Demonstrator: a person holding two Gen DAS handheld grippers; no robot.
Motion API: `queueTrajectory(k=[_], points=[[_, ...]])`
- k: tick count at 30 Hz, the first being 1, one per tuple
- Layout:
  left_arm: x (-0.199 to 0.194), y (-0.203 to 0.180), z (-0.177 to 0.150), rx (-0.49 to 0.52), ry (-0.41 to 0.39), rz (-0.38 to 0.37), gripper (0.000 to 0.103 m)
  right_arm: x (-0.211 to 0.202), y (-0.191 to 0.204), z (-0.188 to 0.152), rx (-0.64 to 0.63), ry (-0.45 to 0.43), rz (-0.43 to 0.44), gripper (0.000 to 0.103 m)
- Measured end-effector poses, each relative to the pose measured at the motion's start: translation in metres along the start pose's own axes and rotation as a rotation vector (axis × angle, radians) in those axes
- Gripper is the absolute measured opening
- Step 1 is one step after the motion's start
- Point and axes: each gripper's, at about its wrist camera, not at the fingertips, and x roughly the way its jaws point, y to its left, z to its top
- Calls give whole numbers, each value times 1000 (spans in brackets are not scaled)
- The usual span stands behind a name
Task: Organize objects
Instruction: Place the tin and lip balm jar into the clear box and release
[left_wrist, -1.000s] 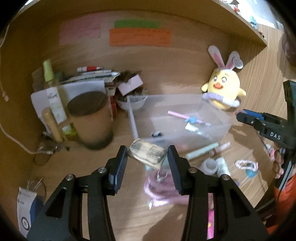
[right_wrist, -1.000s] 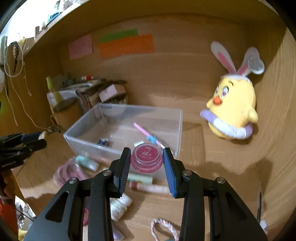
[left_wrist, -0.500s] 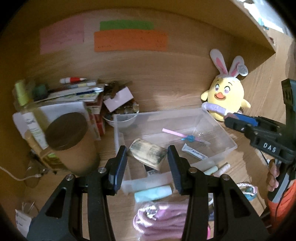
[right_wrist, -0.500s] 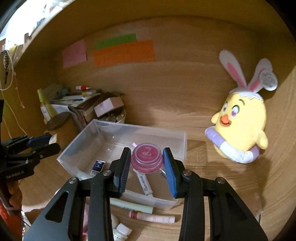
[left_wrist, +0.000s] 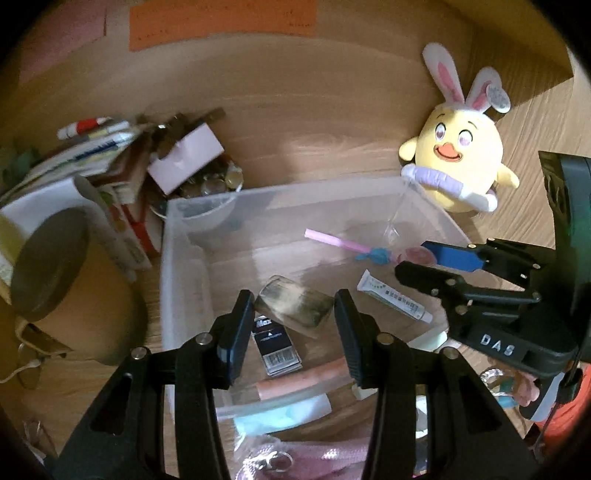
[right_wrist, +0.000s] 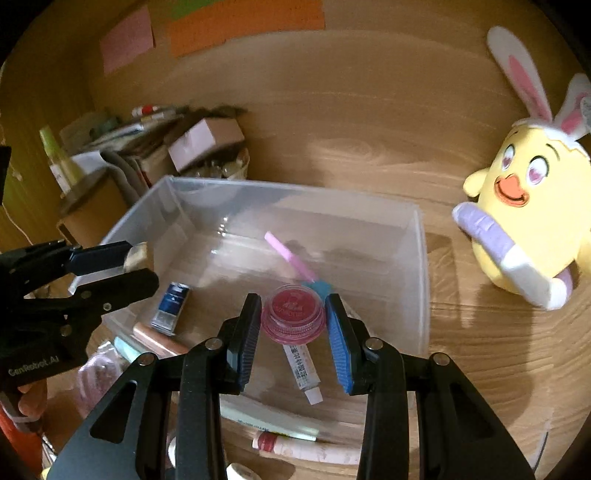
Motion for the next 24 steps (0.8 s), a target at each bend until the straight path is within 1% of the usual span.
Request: queueTrajectory(k=[5, 7, 12, 13, 15, 17, 19, 21, 23, 24], points=[[13, 0, -1, -12, 38, -14, 44, 7, 5, 0, -23, 13, -16, 32], [12, -1, -2, -5, 32, -3, 44, 8, 7, 0, -31, 17, -18, 33], [2, -4, -3, -2, 18, -2, 46, 4, 9, -1, -42, 13, -30, 33], [-1, -5, -3, 2, 12, -2, 48, 1, 9, -2, -44, 14, -26, 33], [-9, -6, -4, 5, -5, 10, 56, -3, 10, -3, -47, 10, -23, 39], [-18, -6, -5, 3, -22, 18, 67, -11, 11, -5, -54, -5, -31, 43], [-28, -6, -9, -2, -34, 15, 73, -21, 12, -8, -64, -24, -36, 46], [-38, -5, -16, -10, -42, 18, 80, -32, 11, -11, -69, -43, -37, 51], [-47, -5, -24, -10, -55, 35, 89, -48, 7, -19, -66, -73, -47, 56], [-50, -6, -29, -6, -61, 47, 91, -53, 5, -21, -66, -81, -52, 59]])
